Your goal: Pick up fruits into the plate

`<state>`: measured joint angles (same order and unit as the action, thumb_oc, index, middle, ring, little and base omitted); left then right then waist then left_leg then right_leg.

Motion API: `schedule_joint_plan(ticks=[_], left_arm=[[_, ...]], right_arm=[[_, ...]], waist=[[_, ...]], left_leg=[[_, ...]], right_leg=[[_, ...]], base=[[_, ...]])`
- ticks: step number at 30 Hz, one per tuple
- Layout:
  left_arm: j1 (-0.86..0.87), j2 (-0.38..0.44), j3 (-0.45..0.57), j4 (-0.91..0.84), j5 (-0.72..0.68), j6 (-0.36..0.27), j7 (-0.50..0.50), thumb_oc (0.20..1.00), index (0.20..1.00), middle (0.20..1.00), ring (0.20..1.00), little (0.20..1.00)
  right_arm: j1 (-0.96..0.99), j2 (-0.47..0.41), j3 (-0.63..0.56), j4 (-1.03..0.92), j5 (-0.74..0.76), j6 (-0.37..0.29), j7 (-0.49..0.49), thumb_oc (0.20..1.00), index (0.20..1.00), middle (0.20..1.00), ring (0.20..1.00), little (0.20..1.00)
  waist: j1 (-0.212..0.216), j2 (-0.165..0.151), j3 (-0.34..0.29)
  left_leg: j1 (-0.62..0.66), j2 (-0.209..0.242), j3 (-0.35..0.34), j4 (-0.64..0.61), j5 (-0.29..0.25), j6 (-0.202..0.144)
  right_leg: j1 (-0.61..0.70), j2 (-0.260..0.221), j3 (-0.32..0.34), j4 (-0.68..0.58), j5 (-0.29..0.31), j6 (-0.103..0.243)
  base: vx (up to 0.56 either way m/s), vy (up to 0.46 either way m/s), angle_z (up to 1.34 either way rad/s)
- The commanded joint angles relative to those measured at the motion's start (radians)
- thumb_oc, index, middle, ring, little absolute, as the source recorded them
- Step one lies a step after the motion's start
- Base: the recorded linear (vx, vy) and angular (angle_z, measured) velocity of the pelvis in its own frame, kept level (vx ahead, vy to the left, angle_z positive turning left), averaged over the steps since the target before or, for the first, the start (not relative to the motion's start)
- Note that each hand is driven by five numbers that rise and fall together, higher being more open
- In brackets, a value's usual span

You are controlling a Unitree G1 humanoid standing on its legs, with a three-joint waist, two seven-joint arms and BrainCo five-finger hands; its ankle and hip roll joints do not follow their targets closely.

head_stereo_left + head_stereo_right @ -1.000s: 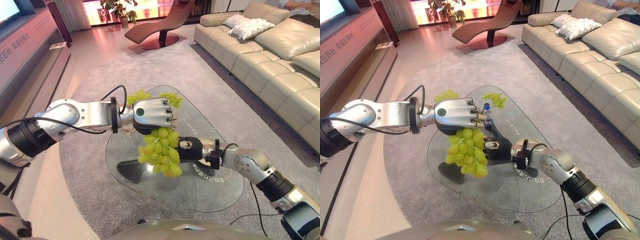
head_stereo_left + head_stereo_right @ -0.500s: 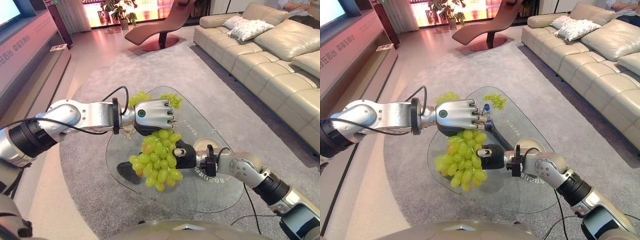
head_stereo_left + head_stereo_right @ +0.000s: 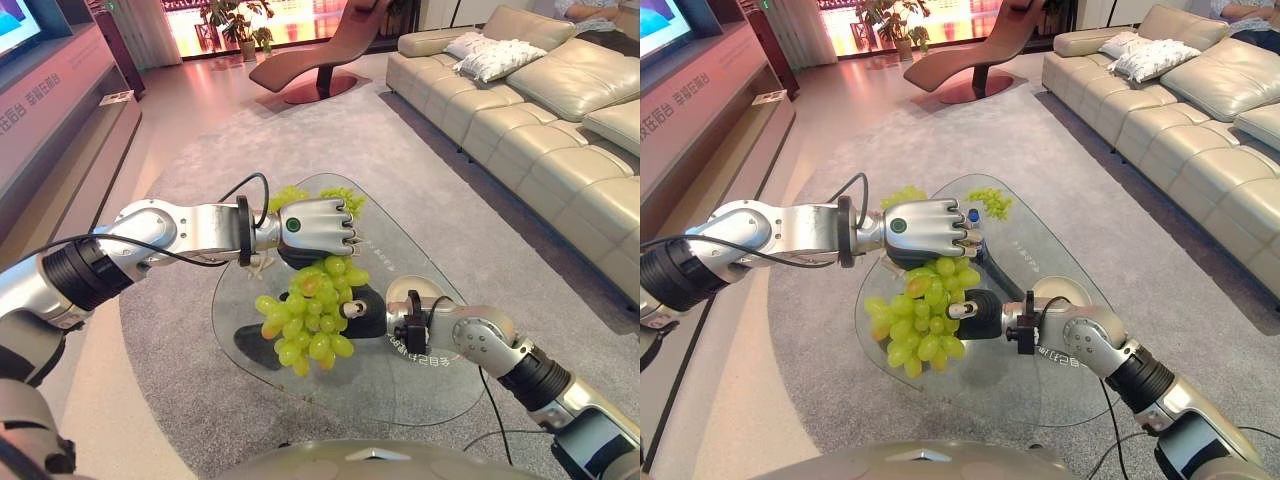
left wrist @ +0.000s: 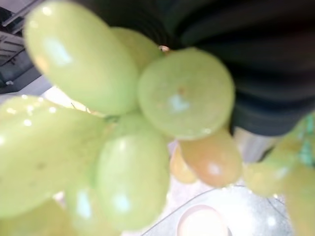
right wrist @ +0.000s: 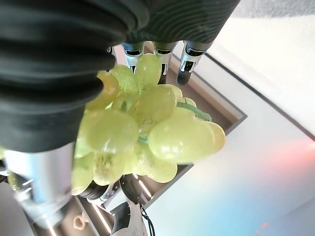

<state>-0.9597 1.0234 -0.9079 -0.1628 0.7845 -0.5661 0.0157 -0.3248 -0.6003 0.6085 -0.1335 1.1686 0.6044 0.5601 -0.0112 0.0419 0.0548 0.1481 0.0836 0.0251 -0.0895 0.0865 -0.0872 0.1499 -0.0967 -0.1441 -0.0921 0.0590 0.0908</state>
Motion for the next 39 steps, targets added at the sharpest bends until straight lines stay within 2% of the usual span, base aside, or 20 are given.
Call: schedule_joint_plan(ticks=[1,24,25,26,31,39], left_arm=[[-0.031,-0.013,0.037,0.076,-0.037,0.06,0.011,0.2,0.2,0.2,0.2,0.2],[-0.006,-0.025,0.065,0.081,-0.044,0.065,-0.003,0.2,0.2,0.2,0.2,0.2],[0.005,-0.026,0.071,0.082,-0.057,0.069,-0.01,0.561,0.561,0.561,0.561,0.561],[0.017,-0.029,0.081,0.086,-0.076,0.07,-0.018,1.0,1.0,1.0,1.0,1.0],[0.049,-0.031,0.106,0.084,-0.098,0.084,-0.028,1.0,1.0,1.0,1.0,1.0],[0.21,0.012,0.23,0.093,-0.135,0.095,-0.005,1.0,1.0,1.0,1.0,1.0]], right_arm=[[-0.066,0.054,0.009,-0.092,0.059,-0.066,-0.002,0.2,0.2,0.2,0.2,0.2],[-0.045,0.08,-0.005,-0.069,0.036,-0.071,-0.023,0.2,0.2,0.2,0.2,0.2],[-0.039,0.082,-0.008,-0.068,0.034,-0.074,-0.026,0.2,0.2,0.2,0.2,0.2],[-0.034,0.081,-0.014,-0.066,0.032,-0.078,-0.025,0.2,0.2,0.2,0.2,0.2],[-0.017,0.086,-0.029,-0.056,0.024,-0.088,-0.033,0.2,0.2,0.2,0.2,0.2],[0.078,0.06,-0.117,-0.036,-0.005,-0.126,0.004,0.2,0.2,0.2,0.2,0.2]], waist=[[0.01,-0.051,0.007],[0.012,-0.048,0.015],[0.013,-0.048,0.016],[0.014,-0.049,0.016],[0.016,-0.048,0.018],[0.024,-0.051,0.024]], left_leg=[[0.049,-0.097,0.066,0.015,-0.149,0.062],[0.048,-0.094,0.068,0.012,-0.149,0.061],[0.049,-0.094,0.067,0.012,-0.149,0.061],[0.049,-0.094,0.066,0.012,-0.15,0.061],[0.05,-0.093,0.065,0.012,-0.151,0.061],[0.051,-0.091,0.063,0.011,-0.151,0.062]], right_leg=[[0.027,0.003,-0.018,0.013,-0.046,0.031],[0.025,0.0,-0.02,0.01,-0.046,0.033],[0.025,0.0,-0.021,0.01,-0.046,0.033],[0.025,0.0,-0.021,0.011,-0.046,0.034],[0.027,-0.001,-0.024,0.011,-0.047,0.034],[0.028,-0.001,-0.029,0.011,-0.047,0.034]], base=[[0.0,0.0,0.0],[0.0,-0.001,0.0],[0.0,0.0,0.0],[0.0,0.0,0.0],[0.0,0.0,0.0],[0.0,0.0,0.0]])
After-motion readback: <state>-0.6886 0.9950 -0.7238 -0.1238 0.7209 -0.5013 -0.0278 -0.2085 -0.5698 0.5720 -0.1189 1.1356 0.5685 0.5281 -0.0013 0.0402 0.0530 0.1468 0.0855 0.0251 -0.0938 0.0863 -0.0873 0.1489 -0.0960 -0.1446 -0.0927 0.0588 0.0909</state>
